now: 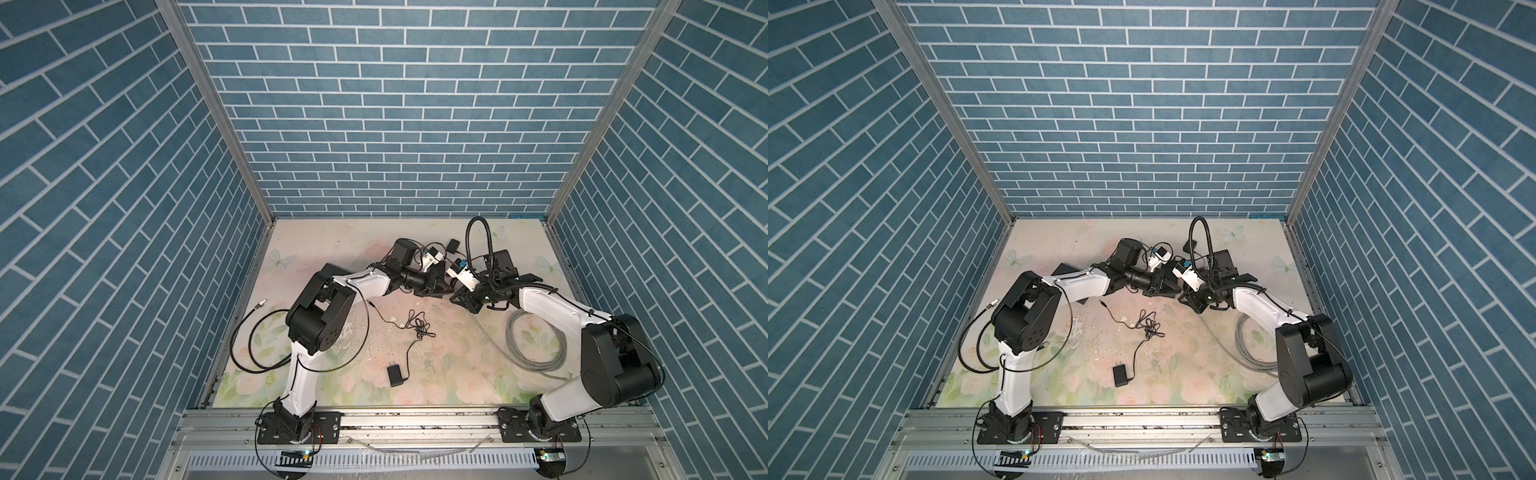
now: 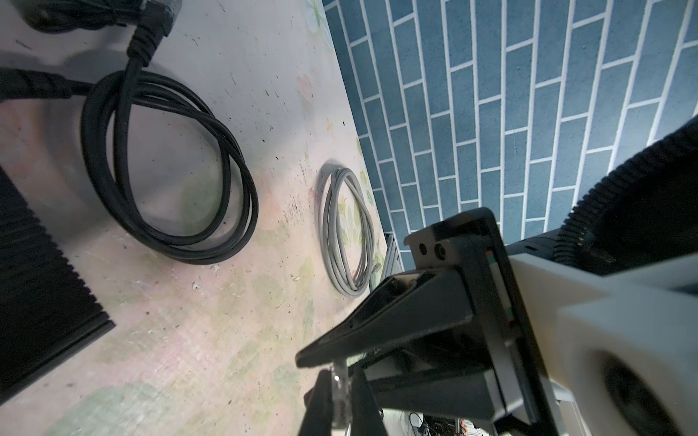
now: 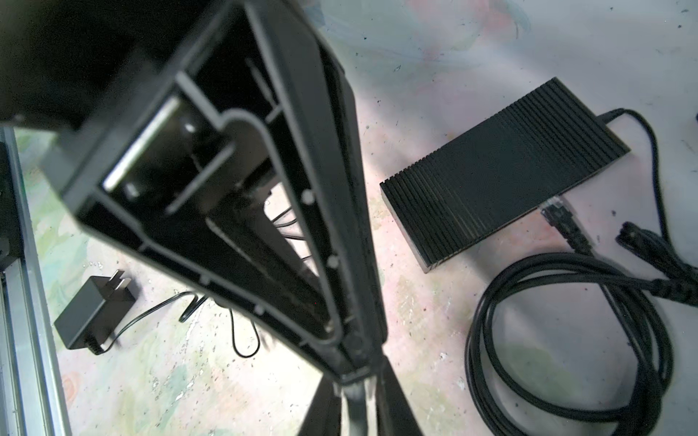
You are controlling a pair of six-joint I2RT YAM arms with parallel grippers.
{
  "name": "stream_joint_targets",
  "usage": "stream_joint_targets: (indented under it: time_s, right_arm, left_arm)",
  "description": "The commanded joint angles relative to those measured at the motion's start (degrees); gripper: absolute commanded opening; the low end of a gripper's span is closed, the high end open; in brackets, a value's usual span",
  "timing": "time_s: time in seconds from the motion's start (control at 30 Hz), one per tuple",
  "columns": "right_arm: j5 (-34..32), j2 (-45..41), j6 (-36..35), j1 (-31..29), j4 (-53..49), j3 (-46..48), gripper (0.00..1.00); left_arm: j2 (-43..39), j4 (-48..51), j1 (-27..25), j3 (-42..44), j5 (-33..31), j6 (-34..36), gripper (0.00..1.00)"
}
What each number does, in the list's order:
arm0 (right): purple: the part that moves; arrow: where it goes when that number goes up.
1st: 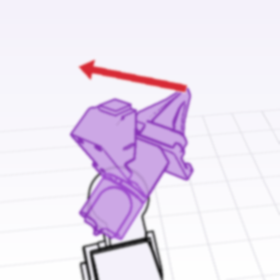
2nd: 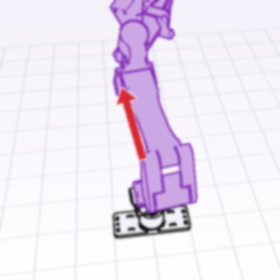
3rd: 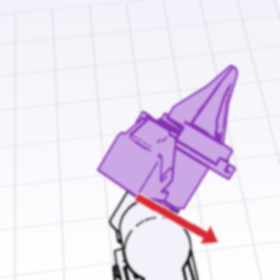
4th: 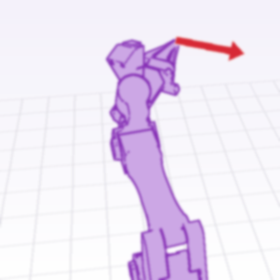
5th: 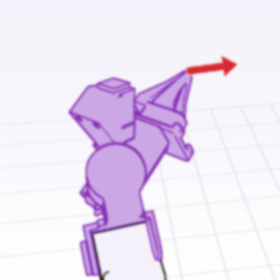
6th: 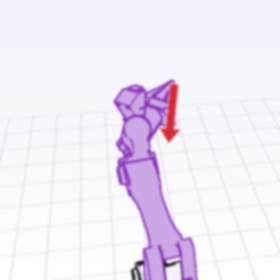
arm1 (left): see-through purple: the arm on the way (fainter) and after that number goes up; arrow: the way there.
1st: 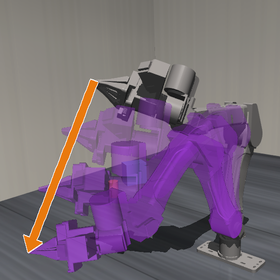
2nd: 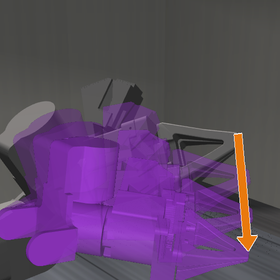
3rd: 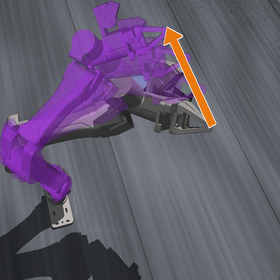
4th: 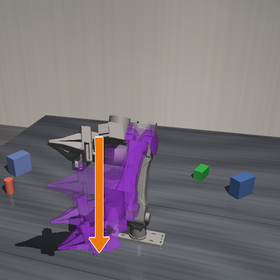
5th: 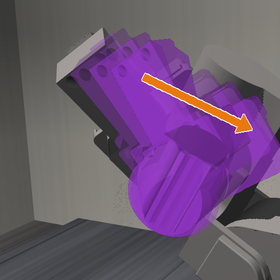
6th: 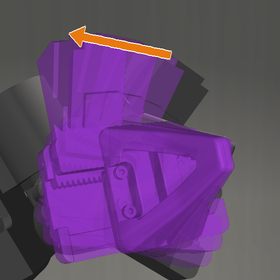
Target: Insert the plug into the switch port
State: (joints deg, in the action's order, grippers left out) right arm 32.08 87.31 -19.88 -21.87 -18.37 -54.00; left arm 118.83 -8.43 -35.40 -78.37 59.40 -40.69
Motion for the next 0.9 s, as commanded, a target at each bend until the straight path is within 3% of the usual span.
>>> stream_joint_targets:
  time_s: [0.0,0.37,0.4,0.53,0.7,0.87]
  right_arm:
    - [-0.25,-1.79,-1.48,-0.15,0.79,1.94,0.09]
    - [-0.59,-3.37,-0.29,-0.11,3.19,3.71,0.02]
    - [-0.77,-3.46,-0.18,-0.12,3.32,3.85,0.02]
    - [-2.18,-2.3,-2.51,-0.03,0.63,3.54,0.02]
    - [-6.8,1.39,-7.36,0.39,-6.24,-0.76,0.03]
    - [-10.52,8.46,-14.31,0.77,-11.88,-7.5,0.03]
  left_arm:
    - [-1.25,0.87,0.23,0.93,0.33,0.7,0.04]
    - [-1.01,1.04,0.42,0.95,-0.25,0.61,0.05]
    - [-1.02,1.13,0.42,0.95,-0.25,0.76,0.07]
    - [-1.82,3.7,2.12,1.87,-4.26,1.74,0.39]
    - [-2.01,11.33,6.56,1.34,-12.94,6.4,0.51]
    - [3.26,20.66,7.1,-6.71,-18.21,13.88,0.54]
